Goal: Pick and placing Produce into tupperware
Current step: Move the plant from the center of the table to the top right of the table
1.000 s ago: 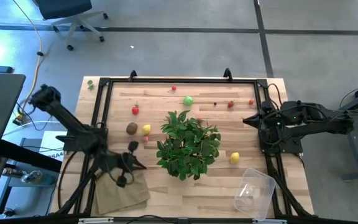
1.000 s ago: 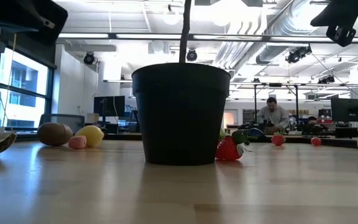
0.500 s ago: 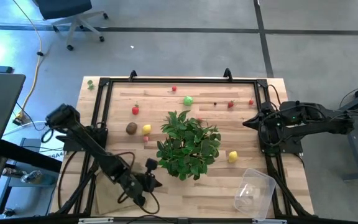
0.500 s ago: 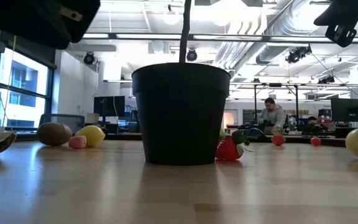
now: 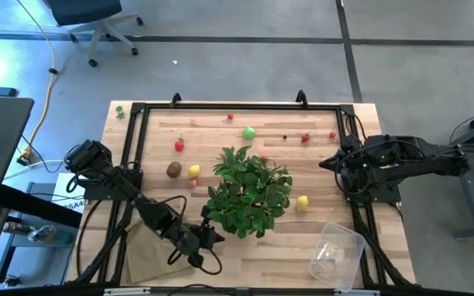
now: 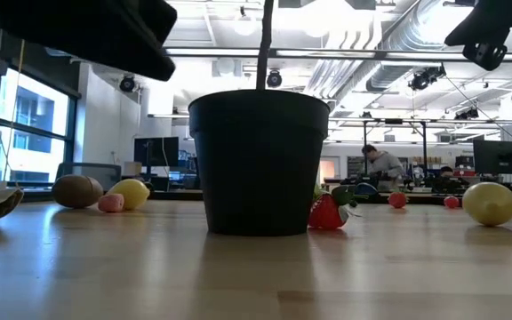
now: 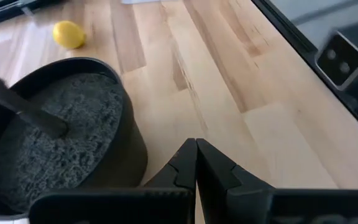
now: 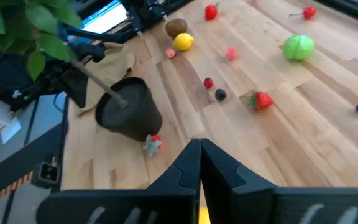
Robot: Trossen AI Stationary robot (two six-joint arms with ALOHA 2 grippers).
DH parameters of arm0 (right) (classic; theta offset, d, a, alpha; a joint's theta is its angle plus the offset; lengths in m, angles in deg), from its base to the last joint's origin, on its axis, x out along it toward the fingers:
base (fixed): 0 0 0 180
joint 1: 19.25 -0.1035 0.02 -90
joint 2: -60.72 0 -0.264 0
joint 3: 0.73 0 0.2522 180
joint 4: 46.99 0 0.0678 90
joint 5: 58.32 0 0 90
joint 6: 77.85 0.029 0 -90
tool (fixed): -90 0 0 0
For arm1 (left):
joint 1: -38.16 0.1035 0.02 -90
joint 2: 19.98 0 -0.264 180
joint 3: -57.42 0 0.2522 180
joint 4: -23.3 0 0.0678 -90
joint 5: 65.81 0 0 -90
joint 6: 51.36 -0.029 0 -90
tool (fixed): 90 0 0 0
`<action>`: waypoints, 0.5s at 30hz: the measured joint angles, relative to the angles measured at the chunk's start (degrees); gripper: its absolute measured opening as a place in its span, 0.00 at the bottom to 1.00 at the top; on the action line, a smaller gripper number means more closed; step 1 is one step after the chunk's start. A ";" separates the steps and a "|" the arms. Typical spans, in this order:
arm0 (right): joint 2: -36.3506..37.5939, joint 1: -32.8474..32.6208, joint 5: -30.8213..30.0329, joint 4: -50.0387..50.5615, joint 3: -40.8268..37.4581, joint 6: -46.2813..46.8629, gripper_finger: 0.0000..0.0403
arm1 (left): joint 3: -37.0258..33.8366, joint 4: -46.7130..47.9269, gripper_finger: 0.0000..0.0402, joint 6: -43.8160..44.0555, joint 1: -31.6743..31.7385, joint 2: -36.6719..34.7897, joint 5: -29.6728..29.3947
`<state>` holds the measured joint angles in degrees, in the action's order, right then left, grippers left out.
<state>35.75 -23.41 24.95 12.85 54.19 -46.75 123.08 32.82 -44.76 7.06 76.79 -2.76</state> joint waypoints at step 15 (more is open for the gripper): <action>-0.17 0.00 -2.70 0.55 0.00 2.03 0.00 | 2.88 -6.61 0.00 9.27 -0.10 7.56 -3.15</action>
<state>35.58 -23.41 22.25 13.41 54.19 -44.72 125.95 26.21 -35.49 6.96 84.35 -5.91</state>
